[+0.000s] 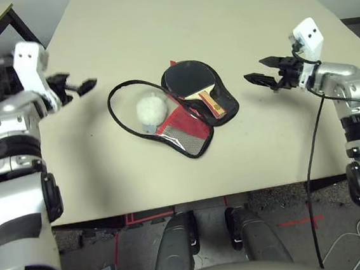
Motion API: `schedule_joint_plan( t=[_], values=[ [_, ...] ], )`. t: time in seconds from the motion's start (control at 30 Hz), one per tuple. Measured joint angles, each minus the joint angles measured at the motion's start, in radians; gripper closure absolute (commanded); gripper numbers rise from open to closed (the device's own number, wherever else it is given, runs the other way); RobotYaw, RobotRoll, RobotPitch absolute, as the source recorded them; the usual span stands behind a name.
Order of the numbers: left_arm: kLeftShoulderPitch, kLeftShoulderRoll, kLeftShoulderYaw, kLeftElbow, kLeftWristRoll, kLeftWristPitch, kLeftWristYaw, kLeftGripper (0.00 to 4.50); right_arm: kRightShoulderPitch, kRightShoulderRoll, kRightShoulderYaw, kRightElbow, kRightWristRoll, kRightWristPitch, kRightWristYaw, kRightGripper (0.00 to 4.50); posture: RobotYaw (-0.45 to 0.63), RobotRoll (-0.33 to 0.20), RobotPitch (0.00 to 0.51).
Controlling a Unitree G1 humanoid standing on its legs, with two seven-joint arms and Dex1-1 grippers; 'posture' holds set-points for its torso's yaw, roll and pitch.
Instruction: Store the ping-pong paddle in its case and zip it.
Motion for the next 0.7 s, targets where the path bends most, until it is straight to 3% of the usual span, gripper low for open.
schedule_joint_plan(
  t=[0.13,0.3,0.43,0.53,0.7],
  values=[
    [0.114,0.003,-0.047,-0.177,-0.015,0.137,-0.169,0.00,0.015,-0.039,-0.008,-0.043,0.008,0.028,0.008,0.01,0.04,0.000,0.195],
    [0.212,0.006,-0.126,-0.599,-0.126,0.472,-0.362,0.00,0.018,-0.055,-0.011,-0.051,0.017,0.048,0.006,0.01,0.04,0.000,0.193],
    [0.210,0.020,-0.151,-0.879,-0.251,0.718,-0.423,0.00,0.018,-0.061,-0.014,-0.051,0.021,0.051,-0.006,0.01,0.04,0.000,0.195],
    [0.159,-0.020,-0.149,-0.972,-0.341,0.872,-0.409,0.00,0.018,-0.072,-0.019,-0.051,0.022,0.058,-0.018,0.01,0.03,0.000,0.198],
    [0.053,-0.152,-0.123,-0.984,-0.382,0.897,-0.278,0.00,0.008,-0.068,-0.022,-0.046,0.025,0.060,-0.046,0.01,0.02,0.000,0.200]
  ],
)
